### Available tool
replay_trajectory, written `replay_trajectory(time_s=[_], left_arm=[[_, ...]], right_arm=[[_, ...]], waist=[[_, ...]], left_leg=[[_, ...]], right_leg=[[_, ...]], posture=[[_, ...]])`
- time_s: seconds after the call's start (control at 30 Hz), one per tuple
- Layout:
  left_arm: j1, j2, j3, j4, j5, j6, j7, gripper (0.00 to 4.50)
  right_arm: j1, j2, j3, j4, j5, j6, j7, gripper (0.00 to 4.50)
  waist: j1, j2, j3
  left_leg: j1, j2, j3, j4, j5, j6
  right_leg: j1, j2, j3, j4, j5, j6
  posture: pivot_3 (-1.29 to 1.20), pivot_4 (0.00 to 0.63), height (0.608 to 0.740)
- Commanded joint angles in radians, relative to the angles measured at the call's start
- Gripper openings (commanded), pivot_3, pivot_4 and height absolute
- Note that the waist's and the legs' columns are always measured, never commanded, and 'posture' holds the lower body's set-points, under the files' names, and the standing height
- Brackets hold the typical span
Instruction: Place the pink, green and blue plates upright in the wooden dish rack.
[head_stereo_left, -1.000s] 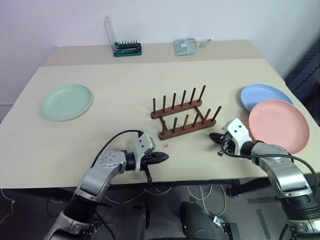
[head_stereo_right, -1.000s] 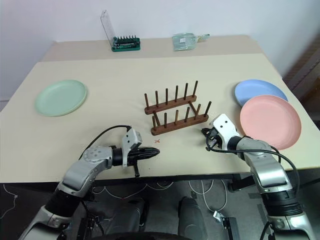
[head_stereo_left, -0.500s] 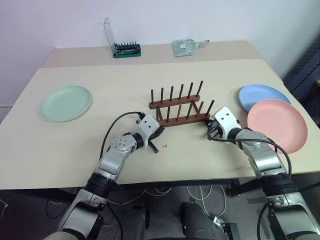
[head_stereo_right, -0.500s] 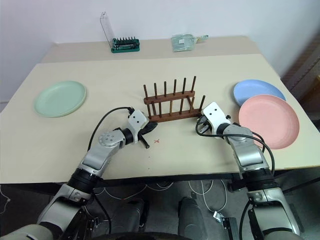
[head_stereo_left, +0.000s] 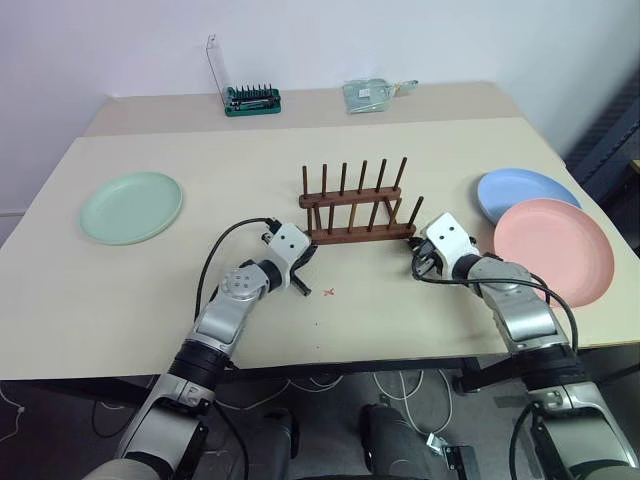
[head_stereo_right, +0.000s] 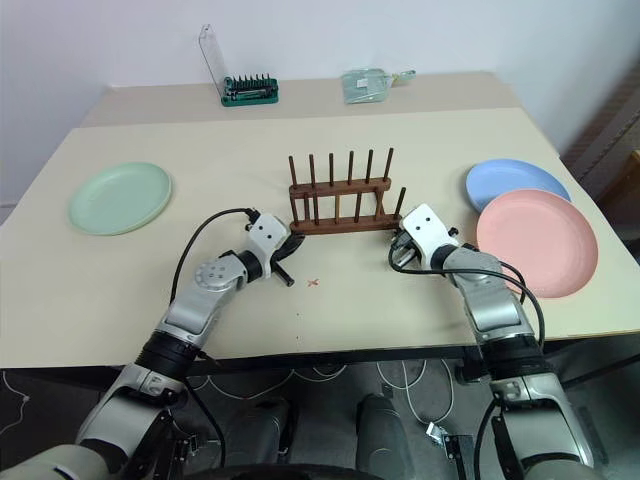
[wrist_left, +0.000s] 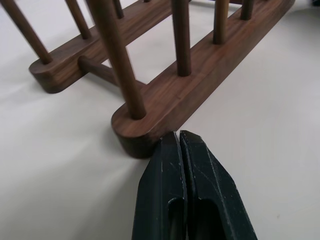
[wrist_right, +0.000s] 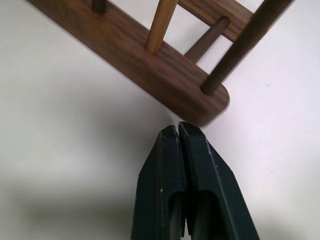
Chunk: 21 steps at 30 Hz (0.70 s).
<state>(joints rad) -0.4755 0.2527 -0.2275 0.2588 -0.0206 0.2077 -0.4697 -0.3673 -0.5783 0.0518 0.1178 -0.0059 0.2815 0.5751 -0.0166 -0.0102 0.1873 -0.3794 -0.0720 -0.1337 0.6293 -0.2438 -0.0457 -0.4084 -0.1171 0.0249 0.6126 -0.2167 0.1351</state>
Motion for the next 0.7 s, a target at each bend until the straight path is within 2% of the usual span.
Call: replay_trajectory(time_s=[0.03, 0.27, 0.37, 0.5, 0.53, 0.57, 0.67, 0.7], left_arm=[[0.021, 0.014, 0.042, 0.014, 0.026, 0.018, 0.050, 0.03], [-0.012, 0.004, 0.059, 0.080, 0.039, -0.015, 0.100, 0.03], [-0.015, 0.011, 0.043, 0.079, 0.010, -0.020, 0.027, 0.03], [0.046, 0.025, 0.004, -0.033, -0.062, -0.014, -0.149, 0.03], [0.063, 0.028, -0.004, -0.063, -0.075, -0.020, -0.185, 0.00], [0.085, 0.031, -0.018, -0.110, -0.102, -0.008, -0.234, 0.00], [0.132, 0.032, -0.055, -0.225, -0.164, 0.017, -0.340, 0.00], [0.139, 0.031, -0.058, -0.243, -0.174, 0.024, -0.354, 0.00]], right_arm=[[0.057, -0.061, -0.101, -0.170, 0.022, 0.025, -0.003, 0.03], [0.237, -0.152, -0.205, -0.387, 0.028, 0.097, 0.023, 0.03], [0.299, -0.186, -0.261, -0.441, 0.032, 0.120, 0.030, 0.03], [0.340, -0.224, -0.325, -0.444, 0.055, 0.202, 0.049, 0.03], [0.349, -0.231, -0.336, -0.446, 0.060, 0.220, 0.055, 0.54], [0.366, -0.237, -0.349, -0.454, 0.066, 0.228, 0.066, 0.75], [0.394, -0.235, -0.361, -0.461, 0.048, 0.217, 0.044, 2.27], [0.397, -0.231, -0.360, -0.458, 0.042, 0.213, 0.035, 2.65]], waist=[[0.000, 0.000, 0.000], [0.005, 0.000, 0.000], [0.005, 0.000, 0.000], [0.004, 0.000, 0.000], [0.005, 0.000, 0.000], [0.006, 0.000, 0.000], [0.010, 0.000, 0.000], [0.010, 0.000, 0.000]], left_leg=[[0.000, 0.000, 0.000, 0.000, 0.000, 0.000], [0.001, 0.000, 0.000, 0.000, 0.000, 0.000], [0.000, 0.000, 0.000, 0.000, 0.000, 0.000], [0.001, 0.000, 0.000, 0.000, -0.001, 0.001], [0.001, 0.000, 0.000, 0.000, -0.001, 0.001], [0.000, 0.000, 0.000, 0.000, -0.001, 0.001], [-0.002, 0.000, 0.000, 0.001, -0.002, 0.002], [-0.003, -0.001, 0.000, 0.001, -0.002, 0.002]], right_leg=[[0.000, 0.000, 0.000, 0.000, 0.000, 0.000], [0.001, 0.000, 0.000, 0.000, -0.001, 0.001], [0.001, -0.001, 0.000, 0.000, -0.004, 0.005], [0.001, -0.001, 0.000, -0.001, -0.003, 0.004], [0.001, -0.001, 0.000, 0.000, -0.003, 0.003], [0.001, -0.001, 0.000, -0.001, -0.002, 0.003], [0.001, -0.002, 0.000, -0.002, -0.003, 0.003], [0.001, -0.002, 0.000, -0.002, -0.003, 0.003]], posture=[[0.00, 0.150, 0.740], [0.00, 0.150, 0.740], [0.00, 0.150, 0.740], [0.00, 0.150, 0.740], [0.00, 0.150, 0.740], [0.00, 0.150, 0.740], [0.00, 0.150, 0.740], [0.00, 0.150, 0.740]])
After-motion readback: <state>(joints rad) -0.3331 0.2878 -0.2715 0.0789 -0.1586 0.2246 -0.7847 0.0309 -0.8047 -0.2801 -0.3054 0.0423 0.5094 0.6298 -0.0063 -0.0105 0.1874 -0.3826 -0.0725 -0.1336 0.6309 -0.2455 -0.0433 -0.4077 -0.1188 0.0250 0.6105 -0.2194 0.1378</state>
